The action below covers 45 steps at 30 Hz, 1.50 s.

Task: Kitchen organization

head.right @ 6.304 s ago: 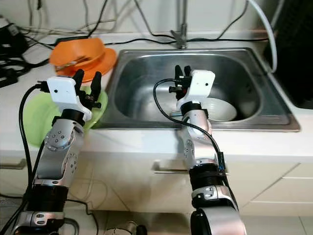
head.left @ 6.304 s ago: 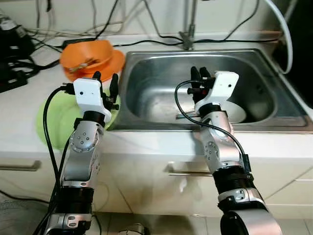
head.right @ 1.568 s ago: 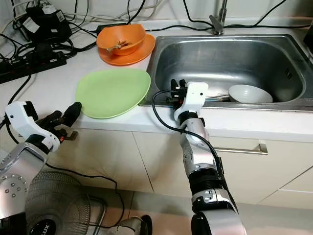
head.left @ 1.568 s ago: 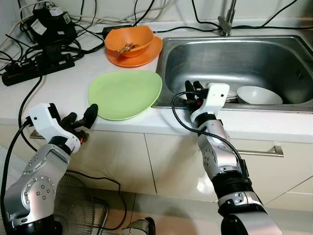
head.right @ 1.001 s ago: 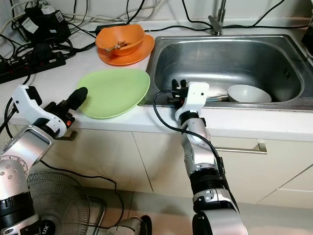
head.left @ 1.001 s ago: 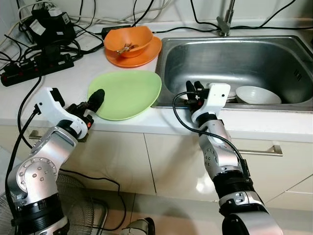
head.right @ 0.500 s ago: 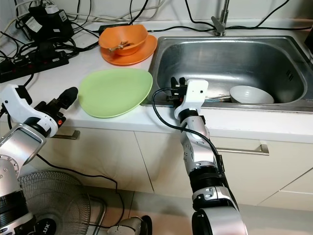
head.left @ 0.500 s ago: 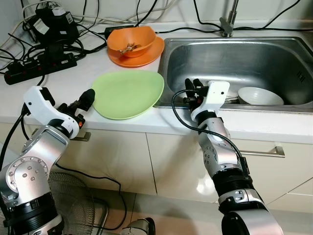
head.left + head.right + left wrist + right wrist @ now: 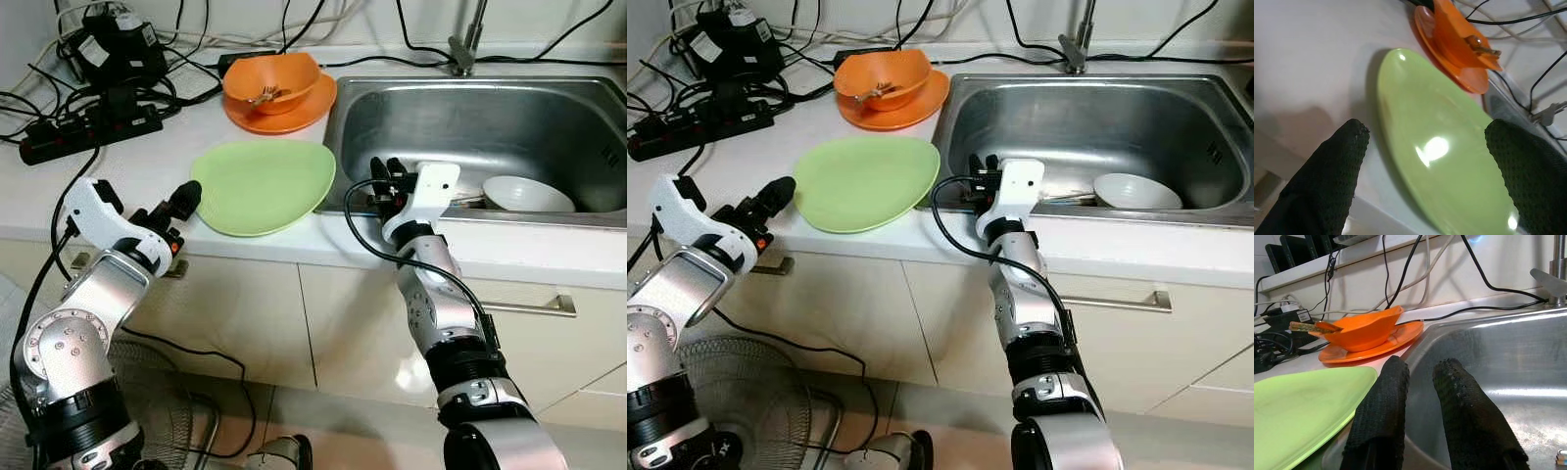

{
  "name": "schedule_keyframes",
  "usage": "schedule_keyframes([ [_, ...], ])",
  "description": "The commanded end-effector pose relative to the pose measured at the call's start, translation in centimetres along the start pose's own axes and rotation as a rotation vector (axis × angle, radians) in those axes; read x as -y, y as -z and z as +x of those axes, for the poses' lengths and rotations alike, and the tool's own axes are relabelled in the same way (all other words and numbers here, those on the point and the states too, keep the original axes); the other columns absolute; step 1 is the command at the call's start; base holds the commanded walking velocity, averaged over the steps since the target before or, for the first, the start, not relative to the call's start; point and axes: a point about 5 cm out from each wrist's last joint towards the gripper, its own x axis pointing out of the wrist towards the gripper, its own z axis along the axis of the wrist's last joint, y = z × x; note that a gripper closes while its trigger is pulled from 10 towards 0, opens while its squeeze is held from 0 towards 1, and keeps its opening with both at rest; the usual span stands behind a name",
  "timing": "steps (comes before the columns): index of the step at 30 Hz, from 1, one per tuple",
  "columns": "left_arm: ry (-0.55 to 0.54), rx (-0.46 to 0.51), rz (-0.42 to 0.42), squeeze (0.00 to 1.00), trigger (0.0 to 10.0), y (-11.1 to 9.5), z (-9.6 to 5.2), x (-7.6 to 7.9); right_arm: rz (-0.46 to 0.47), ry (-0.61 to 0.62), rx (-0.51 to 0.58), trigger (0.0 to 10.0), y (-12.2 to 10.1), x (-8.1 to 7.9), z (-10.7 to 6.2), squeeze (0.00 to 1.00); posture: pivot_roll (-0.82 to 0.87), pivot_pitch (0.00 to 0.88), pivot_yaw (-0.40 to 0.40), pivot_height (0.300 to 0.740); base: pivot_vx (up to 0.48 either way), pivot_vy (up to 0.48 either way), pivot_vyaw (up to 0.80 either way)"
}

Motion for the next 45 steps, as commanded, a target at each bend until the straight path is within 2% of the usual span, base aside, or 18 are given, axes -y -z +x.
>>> schedule_keyframes([
  [1,-0.016,-0.006,-0.047,0.0,10.0,-0.1,0.2,0.0,0.004,-0.011,-0.004,10.0,0.0,-0.3,0.2,0.0,0.22,0.051,0.126,0.74,0.0,0.0,0.0],
  [4,-0.024,0.003,-0.087,0.0,10.0,-0.4,0.2,0.0,0.004,-0.01,-0.003,10.0,0.0,-0.3,0.2,0.0,0.22,0.052,0.127,0.74,0.0,0.0,0.0],
  [13,-0.07,-0.023,-0.095,0.0,10.0,-0.1,0.3,-0.5,0.004,-0.007,-0.004,10.0,0.0,-0.2,0.2,0.0,0.22,0.052,0.129,0.74,0.0,0.0,0.0],
  [27,-0.062,-0.075,-0.145,0.0,10.0,0.7,1.1,0.3,0.004,0.003,-0.006,10.0,0.0,-0.1,0.1,0.0,0.22,0.065,0.137,0.74,0.0,0.0,0.0],
  [32,-0.063,-0.104,-0.194,0.0,10.0,1.4,1.6,0.7,-0.001,0.008,-0.008,10.0,0.0,0.1,0.1,0.0,0.21,0.071,0.14,0.74,0.0,0.0,0.0],
  [45,-0.089,-0.134,-0.237,0.0,10.0,2.1,2.2,1.1,-0.003,0.006,-0.011,10.0,0.0,0.2,0.1,0.0,0.21,0.078,0.141,0.74,0.0,0.0,0.0],
])
